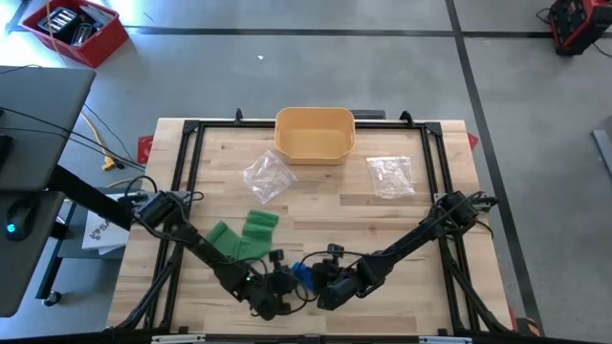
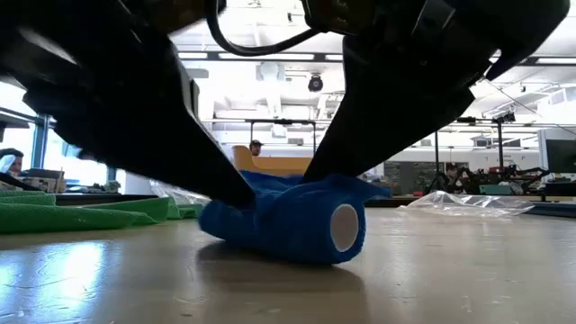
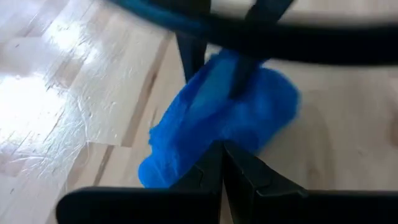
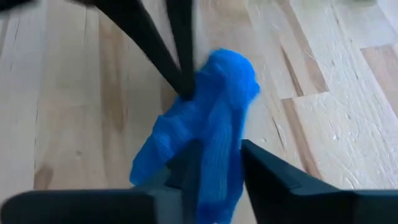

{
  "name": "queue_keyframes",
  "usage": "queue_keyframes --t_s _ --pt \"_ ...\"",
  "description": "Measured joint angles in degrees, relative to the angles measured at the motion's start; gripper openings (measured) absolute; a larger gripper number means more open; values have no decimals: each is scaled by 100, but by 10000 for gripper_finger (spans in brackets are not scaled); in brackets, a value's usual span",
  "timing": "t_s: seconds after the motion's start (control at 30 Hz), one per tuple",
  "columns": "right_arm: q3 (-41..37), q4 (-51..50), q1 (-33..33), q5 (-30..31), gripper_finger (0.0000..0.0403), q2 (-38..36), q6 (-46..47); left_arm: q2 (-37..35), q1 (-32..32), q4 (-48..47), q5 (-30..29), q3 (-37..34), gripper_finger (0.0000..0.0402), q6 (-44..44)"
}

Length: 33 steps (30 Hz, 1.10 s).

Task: Roll bandage
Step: Roll the blue bandage

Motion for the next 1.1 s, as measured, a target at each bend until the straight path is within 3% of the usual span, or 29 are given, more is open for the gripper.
queue_keyframes --t_s 0.2,0.5,0.8,1.1 --pt "0 -172 14 138 155 -1 121 121 179 7 292 17 7 -206" --pt "0 -1983 75 732 152 -337 2215 204 246 166 490 4 7 -21" --pt "0 -964 367 722 151 -549 1312 358 292 318 468 -4 7 -60" --pt "0 -1016 166 729 186 -632 814 350 196 281 476 1 7 -181"
